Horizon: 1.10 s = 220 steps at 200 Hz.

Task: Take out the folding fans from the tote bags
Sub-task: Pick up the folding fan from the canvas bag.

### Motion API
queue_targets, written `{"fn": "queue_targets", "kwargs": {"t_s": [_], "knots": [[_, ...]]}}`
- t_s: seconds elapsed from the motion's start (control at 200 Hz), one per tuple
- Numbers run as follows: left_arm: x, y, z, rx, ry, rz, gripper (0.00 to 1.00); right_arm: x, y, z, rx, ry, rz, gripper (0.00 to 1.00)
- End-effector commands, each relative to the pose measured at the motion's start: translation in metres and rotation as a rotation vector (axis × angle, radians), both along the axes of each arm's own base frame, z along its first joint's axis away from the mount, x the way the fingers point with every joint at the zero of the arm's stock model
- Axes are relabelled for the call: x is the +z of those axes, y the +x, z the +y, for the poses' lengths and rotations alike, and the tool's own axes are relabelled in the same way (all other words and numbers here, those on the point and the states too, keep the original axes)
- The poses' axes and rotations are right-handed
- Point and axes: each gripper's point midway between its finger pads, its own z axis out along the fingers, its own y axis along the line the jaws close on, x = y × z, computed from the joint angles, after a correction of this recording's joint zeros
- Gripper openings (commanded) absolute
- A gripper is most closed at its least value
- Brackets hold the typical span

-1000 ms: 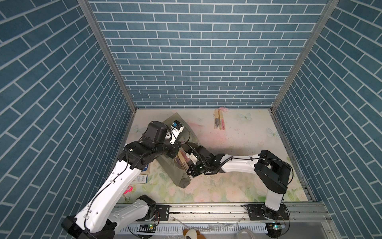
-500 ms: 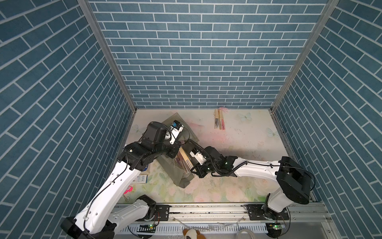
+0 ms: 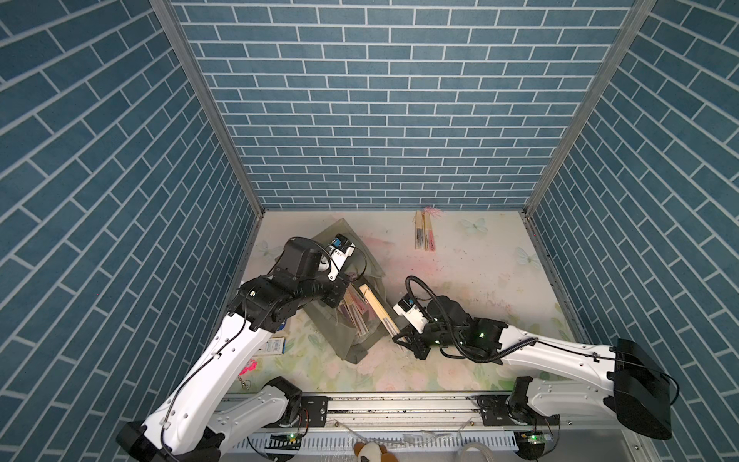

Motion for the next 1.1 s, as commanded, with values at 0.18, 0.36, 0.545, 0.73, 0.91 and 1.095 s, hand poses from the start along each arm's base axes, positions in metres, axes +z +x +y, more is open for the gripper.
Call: {"fn": "queue_targets", "kwargs": {"t_s": [0.18, 0.36, 0.545, 0.73, 0.91, 1.095], "knots": [[-0.002, 0.003, 0.001, 0.019, -0.010, -0.019, 0.00, 0.015, -0.020, -0.036, 0.049, 0.019, -0.072, 0.00], [-0.006, 0.004, -0.001, 0.015, -0.019, -0.014, 0.00, 0.032, -0.034, -0.047, 0.070, 0.085, -0.068, 0.00], [-0.014, 0.003, -0.001, 0.016, -0.018, -0.003, 0.00, 0.036, -0.033, -0.064, 0.026, 0.098, -0.100, 0.00], [-0.018, 0.004, 0.000, 0.019, -0.007, 0.001, 0.00, 0.058, -0.023, -0.069, -0.034, 0.159, -0.176, 0.00], [-0.020, 0.003, 0.001, 0.020, -0.007, -0.002, 0.00, 0.076, 0.021, -0.076, -0.213, 0.095, -0.283, 0.00], [-0.022, 0.003, 0.000, 0.018, -0.011, 0.002, 0.00, 0.096, 0.073, -0.074, -0.316, 0.096, -0.279, 0.00]]}}
